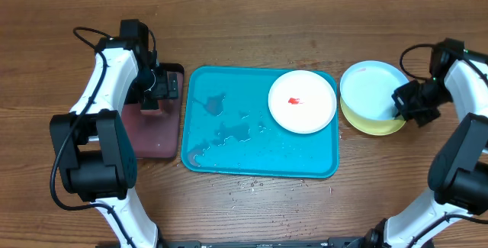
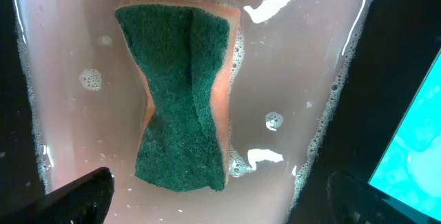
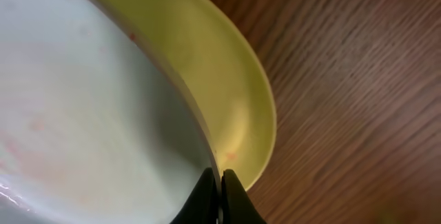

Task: Clean dirty plates on tray and stack at the side
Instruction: 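Lower the white plate onto the yellow plate and release it, then move the right gripper to the second white plate and drag it left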

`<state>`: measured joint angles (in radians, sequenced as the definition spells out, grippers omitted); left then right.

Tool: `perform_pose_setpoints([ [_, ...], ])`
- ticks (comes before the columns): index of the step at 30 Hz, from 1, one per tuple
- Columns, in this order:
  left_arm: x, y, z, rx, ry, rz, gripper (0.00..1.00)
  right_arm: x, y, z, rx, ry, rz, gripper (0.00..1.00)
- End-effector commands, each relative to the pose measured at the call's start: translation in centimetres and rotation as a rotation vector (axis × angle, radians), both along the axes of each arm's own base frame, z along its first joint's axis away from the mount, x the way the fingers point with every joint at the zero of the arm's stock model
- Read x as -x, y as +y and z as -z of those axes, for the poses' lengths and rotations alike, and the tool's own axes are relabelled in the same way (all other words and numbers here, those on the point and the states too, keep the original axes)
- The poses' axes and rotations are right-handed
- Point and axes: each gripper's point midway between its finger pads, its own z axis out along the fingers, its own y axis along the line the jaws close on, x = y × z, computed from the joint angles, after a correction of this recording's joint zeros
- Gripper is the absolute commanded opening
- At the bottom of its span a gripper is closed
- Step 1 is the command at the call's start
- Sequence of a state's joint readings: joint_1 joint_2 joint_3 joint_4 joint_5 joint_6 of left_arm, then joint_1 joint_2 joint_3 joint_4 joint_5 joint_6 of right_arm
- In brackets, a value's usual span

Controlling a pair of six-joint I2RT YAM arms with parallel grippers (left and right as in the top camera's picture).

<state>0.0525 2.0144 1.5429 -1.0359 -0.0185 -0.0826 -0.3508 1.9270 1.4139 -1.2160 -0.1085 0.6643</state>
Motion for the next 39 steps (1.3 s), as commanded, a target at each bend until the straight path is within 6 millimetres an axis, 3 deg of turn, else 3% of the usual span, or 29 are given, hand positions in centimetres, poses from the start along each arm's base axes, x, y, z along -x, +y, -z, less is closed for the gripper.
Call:
perform_pose_setpoints([
  [1, -0.4, -0.2, -0.6, 0.011, -0.021, -0.009, 1.00, 1.6, -0.3, 0.0, -0.004, 0.015, -0.022, 0.04],
  [7, -0.5, -0.2, -0.6, 0.011, -0.024, -0.009, 1.00, 2.7, -0.7, 0.6, 0.020, 0.055, -0.024, 0.04],
  [11, -0.5, -0.2, -0.6, 0.011, -0.025, -0.009, 1.00, 2.8, -0.5, 0.6, 0.014, 0.058, -0.024, 0.21],
  [15, -0.5, -0.2, -0.6, 0.011, -0.025, -0.009, 1.00, 2.5, -0.2, 0.5, -0.006, 0.046, -0.032, 0.27],
  [18, -0.5, -0.2, -0.6, 0.011, -0.025, -0.009, 1.00, 0.6, 1.8, 0.3, -0.117, -0.075, -0.166, 0.31],
  [21, -0.5, -0.2, -0.6, 0.011, -0.025, -0.009, 1.00, -2.0, 5.1, -0.8, -0.271, -0.262, -0.342, 0.39],
  [24, -0.5, -0.2, -0.6, 0.011, -0.025, -0.009, 1.00, -3.6, 7.9, -1.8, -0.356, -0.391, -0.485, 0.41],
  [31, -0.5, -0.2, -0.6, 0.011, -0.024, -0.010, 1.00, -4.5, 12.7, -1.1, -0.293, -0.383, -0.681, 0.42],
  [39, -0.5, -0.2, -0.6, 0.011, -0.024, -0.009, 1.00, -3.8, 14.1, 0.7, -0.042, -0.218, -0.703, 0.43],
])
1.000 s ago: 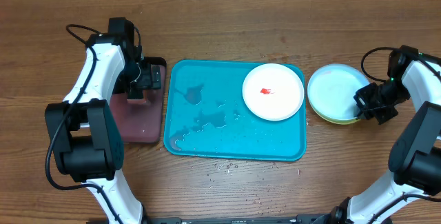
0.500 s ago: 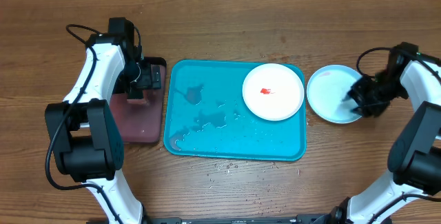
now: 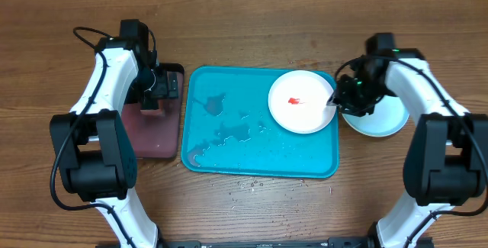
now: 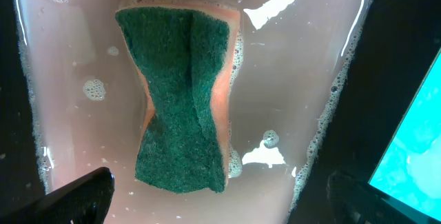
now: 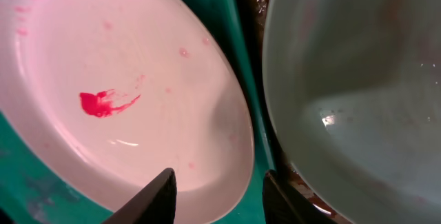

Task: Clean dirty plates on tray and stack at the side
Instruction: 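Move the right gripper to the second white plate and drag it left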

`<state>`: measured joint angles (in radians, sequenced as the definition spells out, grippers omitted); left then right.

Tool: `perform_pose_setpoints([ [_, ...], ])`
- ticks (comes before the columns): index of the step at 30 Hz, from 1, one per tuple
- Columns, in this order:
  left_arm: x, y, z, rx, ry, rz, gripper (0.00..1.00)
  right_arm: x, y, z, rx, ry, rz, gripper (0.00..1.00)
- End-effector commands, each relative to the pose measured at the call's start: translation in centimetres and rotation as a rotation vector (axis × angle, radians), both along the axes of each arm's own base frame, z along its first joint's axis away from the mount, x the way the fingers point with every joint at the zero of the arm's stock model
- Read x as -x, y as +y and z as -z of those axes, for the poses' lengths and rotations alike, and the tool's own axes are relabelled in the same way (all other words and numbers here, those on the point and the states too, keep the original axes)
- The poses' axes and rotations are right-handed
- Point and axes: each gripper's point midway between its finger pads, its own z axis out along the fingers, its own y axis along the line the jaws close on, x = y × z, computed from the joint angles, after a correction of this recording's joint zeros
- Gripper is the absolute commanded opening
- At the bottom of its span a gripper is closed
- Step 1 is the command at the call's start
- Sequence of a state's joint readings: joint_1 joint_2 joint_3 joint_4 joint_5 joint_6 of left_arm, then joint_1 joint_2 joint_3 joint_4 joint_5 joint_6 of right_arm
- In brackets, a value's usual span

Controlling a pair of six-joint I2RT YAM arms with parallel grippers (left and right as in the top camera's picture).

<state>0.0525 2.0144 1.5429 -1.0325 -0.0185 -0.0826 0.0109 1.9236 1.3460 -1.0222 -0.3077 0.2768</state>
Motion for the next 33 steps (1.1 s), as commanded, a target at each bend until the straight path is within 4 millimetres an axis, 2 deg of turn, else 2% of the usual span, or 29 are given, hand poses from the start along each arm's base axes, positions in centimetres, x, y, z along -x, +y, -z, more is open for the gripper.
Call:
perform_pose_setpoints([
  [1, -0.4, -0.2, -0.6, 0.012, -0.021, -0.010, 1.00, 0.0, -0.7, -0.1, 0.137, -0.012, 0.029, 0.43],
  [8, -0.3, -0.2, -0.6, 0.012, -0.018, -0.009, 1.00, 0.8, 1.0, 1.5, 0.144, 0.054, 0.046, 0.42],
  [14, -0.3, -0.2, -0.6, 0.012, -0.018, -0.009, 1.00, 0.9, 1.4, 2.4, 0.147, 0.072, 0.032, 0.32],
  [23, -0.4, -0.2, -0.6, 0.012, -0.018, -0.010, 1.00, 2.5, 1.6, 2.0, 0.131, 0.137, 0.027, 0.32],
  [28, -0.3, -0.2, -0.6, 0.012, -0.018, -0.009, 1.00, 3.0, 1.5, 0.7, 0.137, 0.170, 0.027, 0.32],
  [33, -0.3, -0.2, -0.6, 0.012, -0.016, -0.009, 1.00, 3.8, 1.3, 0.5, 0.146, 0.200, 0.024, 0.33],
])
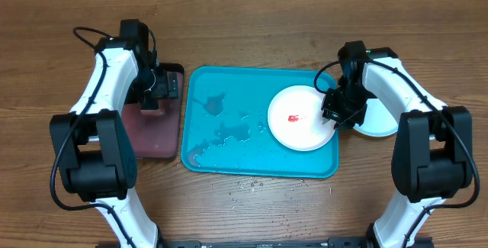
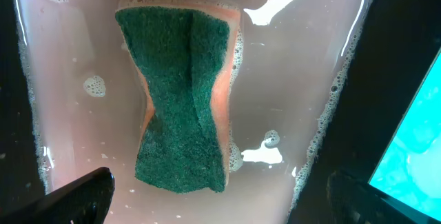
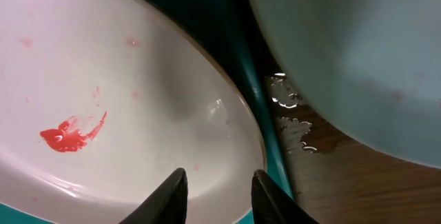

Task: Clean dirty plates on tray and stack at the side
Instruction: 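Move the right gripper to the second white plate and drag it left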

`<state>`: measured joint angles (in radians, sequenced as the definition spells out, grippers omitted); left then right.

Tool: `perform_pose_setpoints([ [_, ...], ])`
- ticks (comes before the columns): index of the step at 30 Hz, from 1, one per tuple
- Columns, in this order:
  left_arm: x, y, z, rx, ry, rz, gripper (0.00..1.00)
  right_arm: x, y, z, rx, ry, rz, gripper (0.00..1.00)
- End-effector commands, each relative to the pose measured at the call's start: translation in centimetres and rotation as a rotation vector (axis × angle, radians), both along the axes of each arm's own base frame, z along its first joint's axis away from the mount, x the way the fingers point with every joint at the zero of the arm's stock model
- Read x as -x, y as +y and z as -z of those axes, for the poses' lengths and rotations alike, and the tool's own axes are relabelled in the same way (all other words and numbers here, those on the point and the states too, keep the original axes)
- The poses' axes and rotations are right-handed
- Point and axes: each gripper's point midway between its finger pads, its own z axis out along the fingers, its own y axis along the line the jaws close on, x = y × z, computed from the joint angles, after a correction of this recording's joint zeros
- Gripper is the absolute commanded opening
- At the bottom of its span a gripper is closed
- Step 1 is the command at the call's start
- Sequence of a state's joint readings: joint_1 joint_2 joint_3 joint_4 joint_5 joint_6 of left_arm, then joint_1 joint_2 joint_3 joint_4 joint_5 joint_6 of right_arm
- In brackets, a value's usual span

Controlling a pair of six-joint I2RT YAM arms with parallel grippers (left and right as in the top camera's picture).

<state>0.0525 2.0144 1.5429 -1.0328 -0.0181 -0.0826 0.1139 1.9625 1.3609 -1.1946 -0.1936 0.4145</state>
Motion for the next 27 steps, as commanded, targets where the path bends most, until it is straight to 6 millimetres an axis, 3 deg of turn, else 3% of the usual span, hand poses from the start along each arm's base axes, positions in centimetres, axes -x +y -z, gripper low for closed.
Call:
perform_pose_setpoints([
  [1, -0.3, -0.2, -0.6, 0.011, -0.017, -0.009, 1.00, -0.6, 0.0, -0.6, 0.009, -0.021, -0.001, 0.33],
  [12, -0.3, -0.2, -0.6, 0.011, -0.016, -0.009, 1.00, 0.9, -0.3, -0.5, 0.026, 0.038, -0.003, 0.39],
  [21, -0.3, -0.2, -0.6, 0.011, -0.017, -0.010, 1.00, 2.0, 0.3, 1.9, -0.015, 0.041, 0.004, 0.38],
  [27, -0.3, -0.2, -0.6, 0.011, -0.017, -0.009, 1.00, 0.2, 0.9, 2.4, -0.050, -0.039, 0.007, 0.15],
])
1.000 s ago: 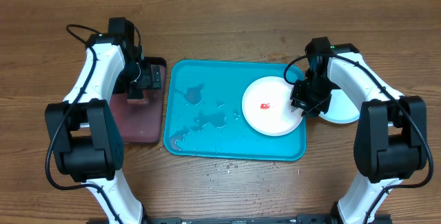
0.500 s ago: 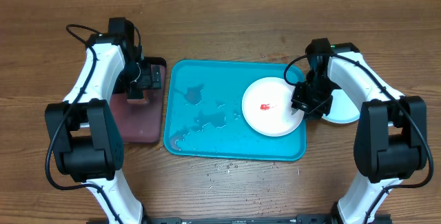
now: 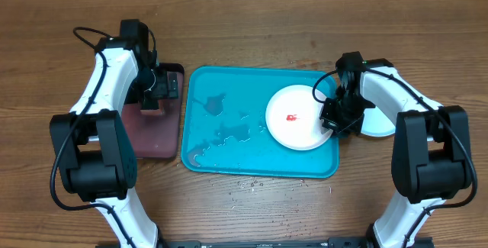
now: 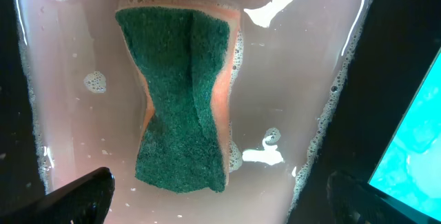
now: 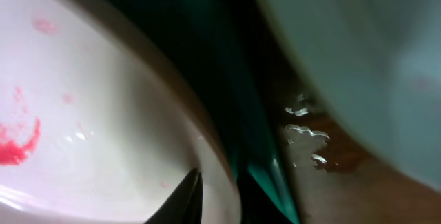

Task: Clean dirty plates on tray and stack at the side
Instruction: 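Move the right gripper to the second white plate and drag it left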

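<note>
A white plate (image 3: 293, 130) with a red stain (image 3: 291, 117) lies at the right end of the teal tray (image 3: 229, 137). My right gripper (image 3: 333, 118) is at the plate's right rim, shut on it. In the right wrist view the plate's (image 5: 89, 114) rim passes between the fingers (image 5: 187, 195) of the gripper (image 5: 217, 196). My left gripper (image 3: 156, 88) hangs open over a tub of brownish soapy water (image 4: 289, 79). A green-and-orange sponge (image 4: 182, 93) lies in the tub, clear of the gripper (image 4: 220, 207).
A light blue plate (image 3: 381, 122) sits on the wooden table just right of the tray, partly under my right arm; it also fills the upper right of the right wrist view (image 5: 358, 45). Water puddles and droplets lie on the tray's left half (image 3: 221, 130).
My right gripper's fingers, then open astride the white plate's right rim, have closed onto it, and the plate sits slightly further left. The left gripper and sponge have not moved.
First my right gripper was shut at the right edge of the blue plate stacked on a yellow one beside the tray. Then it was open over the gap between the white and blue plates, then astride the white plate's rim, now shut on it. The left arm stayed put.
</note>
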`<state>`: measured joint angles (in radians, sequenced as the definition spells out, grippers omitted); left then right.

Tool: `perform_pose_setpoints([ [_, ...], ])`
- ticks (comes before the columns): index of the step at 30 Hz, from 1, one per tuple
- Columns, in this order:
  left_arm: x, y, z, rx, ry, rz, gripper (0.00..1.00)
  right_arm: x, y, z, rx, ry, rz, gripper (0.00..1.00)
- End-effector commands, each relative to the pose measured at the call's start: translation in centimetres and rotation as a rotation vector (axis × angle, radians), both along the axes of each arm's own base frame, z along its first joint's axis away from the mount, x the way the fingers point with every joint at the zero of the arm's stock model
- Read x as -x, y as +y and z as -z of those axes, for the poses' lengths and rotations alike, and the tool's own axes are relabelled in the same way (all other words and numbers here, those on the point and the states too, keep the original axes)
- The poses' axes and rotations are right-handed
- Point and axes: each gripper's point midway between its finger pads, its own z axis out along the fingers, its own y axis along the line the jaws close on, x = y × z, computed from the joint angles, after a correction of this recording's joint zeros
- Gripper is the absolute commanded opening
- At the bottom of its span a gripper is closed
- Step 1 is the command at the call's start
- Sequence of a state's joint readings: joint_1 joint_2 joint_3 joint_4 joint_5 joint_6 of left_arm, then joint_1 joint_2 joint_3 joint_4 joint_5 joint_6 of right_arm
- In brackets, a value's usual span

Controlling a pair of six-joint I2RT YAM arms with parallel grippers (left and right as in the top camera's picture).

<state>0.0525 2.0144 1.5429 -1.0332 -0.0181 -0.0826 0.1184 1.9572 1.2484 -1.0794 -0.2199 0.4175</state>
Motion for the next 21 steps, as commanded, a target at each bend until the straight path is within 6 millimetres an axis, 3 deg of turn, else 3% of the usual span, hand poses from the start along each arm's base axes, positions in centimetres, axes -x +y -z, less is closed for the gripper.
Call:
perform_pose_setpoints([
  [1, -0.3, -0.2, -0.6, 0.011, -0.017, -0.009, 1.00, -1.4, 0.7, 0.0, -0.036, -0.055, 0.006, 0.12],
  [5, -0.3, -0.2, -0.6, 0.011, -0.017, -0.009, 1.00, -4.1, 2.4, -0.3, -0.136, -0.164, 0.010, 0.04],
  [13, -0.3, -0.2, -0.6, 0.011, -0.017, -0.010, 1.00, -7.2, 7.3, -1.5, -0.260, -0.319, -0.052, 0.04],
  [17, -0.3, -0.2, -0.6, 0.011, -0.017, -0.009, 1.00, -7.9, 9.6, -1.5, -0.190, -0.397, -0.144, 0.04],
  [21, -0.3, -0.2, -0.6, 0.011, -0.017, -0.009, 1.00, -8.0, 10.7, -1.4, -0.071, -0.447, -0.222, 0.04],
])
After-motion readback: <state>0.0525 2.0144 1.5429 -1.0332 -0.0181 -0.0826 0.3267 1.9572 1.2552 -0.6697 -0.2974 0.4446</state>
